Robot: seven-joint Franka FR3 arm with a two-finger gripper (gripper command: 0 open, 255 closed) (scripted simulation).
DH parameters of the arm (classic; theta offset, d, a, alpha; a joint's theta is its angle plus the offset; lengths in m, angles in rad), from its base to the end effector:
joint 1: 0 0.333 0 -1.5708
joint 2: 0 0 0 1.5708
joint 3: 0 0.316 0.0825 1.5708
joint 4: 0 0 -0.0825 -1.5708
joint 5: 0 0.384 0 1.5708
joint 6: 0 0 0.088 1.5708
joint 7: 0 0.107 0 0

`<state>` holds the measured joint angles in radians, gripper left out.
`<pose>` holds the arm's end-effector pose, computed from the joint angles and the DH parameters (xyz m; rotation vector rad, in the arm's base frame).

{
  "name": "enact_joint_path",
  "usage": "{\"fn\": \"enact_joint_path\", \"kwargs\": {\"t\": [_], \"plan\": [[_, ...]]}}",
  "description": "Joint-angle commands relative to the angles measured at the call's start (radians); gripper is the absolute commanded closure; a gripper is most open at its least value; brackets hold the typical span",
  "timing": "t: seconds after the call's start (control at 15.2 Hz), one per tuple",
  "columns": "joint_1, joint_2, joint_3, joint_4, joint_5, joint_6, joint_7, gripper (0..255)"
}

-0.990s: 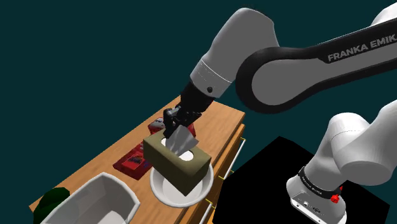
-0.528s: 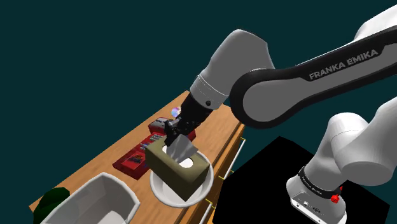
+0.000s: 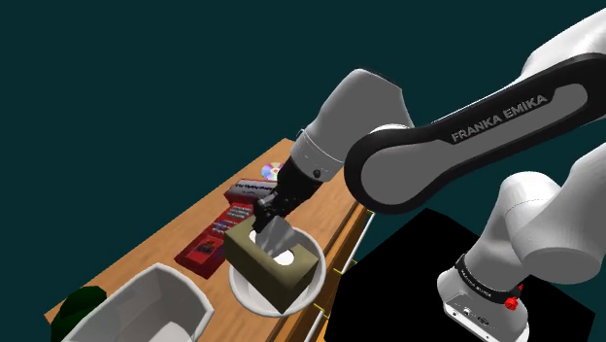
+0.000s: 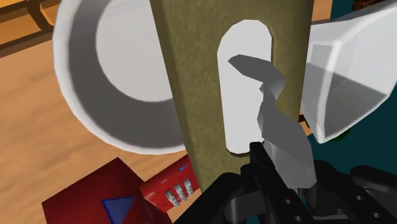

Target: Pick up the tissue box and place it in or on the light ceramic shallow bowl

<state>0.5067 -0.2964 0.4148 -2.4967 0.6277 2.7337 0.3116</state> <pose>0.3008 0.3665 0.4373 -2.5956 -0.1445 -0.3549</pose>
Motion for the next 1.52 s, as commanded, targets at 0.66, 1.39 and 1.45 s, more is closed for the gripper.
{"fn": "enact_joint_path", "kwargs": {"t": [0.66,1.39,1.45], "plan": [[0.0,0.002,0.001,-0.001,0.0,0.001,0.001,0],[-0.008,-0.147,-0.039,-0.018,-0.016,-0.14,0.016,0],[-0.008,-0.147,-0.039,-0.018,-0.016,-0.14,0.016,0]]}}
